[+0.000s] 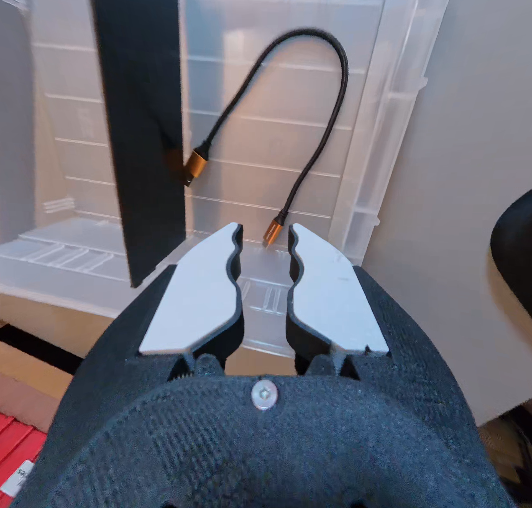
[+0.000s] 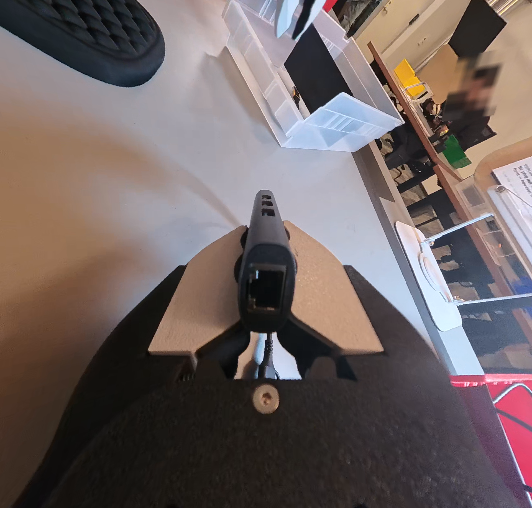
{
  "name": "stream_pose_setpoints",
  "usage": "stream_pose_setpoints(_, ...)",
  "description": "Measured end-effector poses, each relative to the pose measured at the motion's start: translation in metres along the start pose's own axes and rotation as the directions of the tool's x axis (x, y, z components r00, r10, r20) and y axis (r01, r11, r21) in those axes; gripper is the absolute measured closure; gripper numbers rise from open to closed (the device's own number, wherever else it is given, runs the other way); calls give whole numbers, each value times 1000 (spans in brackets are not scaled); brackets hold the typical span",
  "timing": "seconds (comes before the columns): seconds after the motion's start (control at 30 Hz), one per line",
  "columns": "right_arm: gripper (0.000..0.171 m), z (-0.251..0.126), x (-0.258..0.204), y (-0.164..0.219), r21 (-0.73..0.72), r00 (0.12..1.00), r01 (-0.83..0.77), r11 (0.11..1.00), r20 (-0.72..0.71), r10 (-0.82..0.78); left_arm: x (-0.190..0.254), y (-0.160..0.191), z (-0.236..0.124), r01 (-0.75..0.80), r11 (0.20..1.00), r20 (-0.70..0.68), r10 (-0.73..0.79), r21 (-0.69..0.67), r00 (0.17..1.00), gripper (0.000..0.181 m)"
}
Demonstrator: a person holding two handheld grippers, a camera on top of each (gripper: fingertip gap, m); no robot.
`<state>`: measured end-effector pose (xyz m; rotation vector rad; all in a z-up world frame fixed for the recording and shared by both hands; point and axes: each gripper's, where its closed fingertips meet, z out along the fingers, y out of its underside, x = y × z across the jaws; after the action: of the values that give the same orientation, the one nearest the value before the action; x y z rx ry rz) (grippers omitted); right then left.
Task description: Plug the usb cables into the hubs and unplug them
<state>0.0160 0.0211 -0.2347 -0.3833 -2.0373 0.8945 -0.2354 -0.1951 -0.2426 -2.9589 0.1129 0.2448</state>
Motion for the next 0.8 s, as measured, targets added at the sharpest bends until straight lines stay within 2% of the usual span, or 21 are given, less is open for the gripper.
stream_pose_setpoints(0.17,154,0,0,1,13,1000,-22,1000,5,22,12,4,27,-113,981,-88,100,-155,991,152)
stream_pose_setpoints(0.27,155,-1,1,1,19,1000,-31,999,5,31,10,18,40,-186,936,-93,166,-300,982,151)
stream_pose_setpoints(0.33,155,-1,2,1,23,999,-38,999,5,37,10,20,43,-218,915,-98,196,-340,976,152)
stream_pose_setpoints(0.43,155,-2,4,2,23,999,-41,999,0,41,10,22,49,-264,888,-90,248,-377,964,158)
stream_pose_setpoints(0.47,155,-2,4,2,24,999,-44,999,1,44,9,24,49,-279,873,-82,269,-401,960,167)
stream_pose_setpoints(0.67,155,-5,6,1,26,999,-40,999,-9,40,-4,20,41,-241,881,28,276,-407,961,171)
stream_pose_setpoints(0.8,155,-8,8,0,29,999,-37,999,-20,37,-15,-1,-14,-150,959,125,184,-240,975,172)
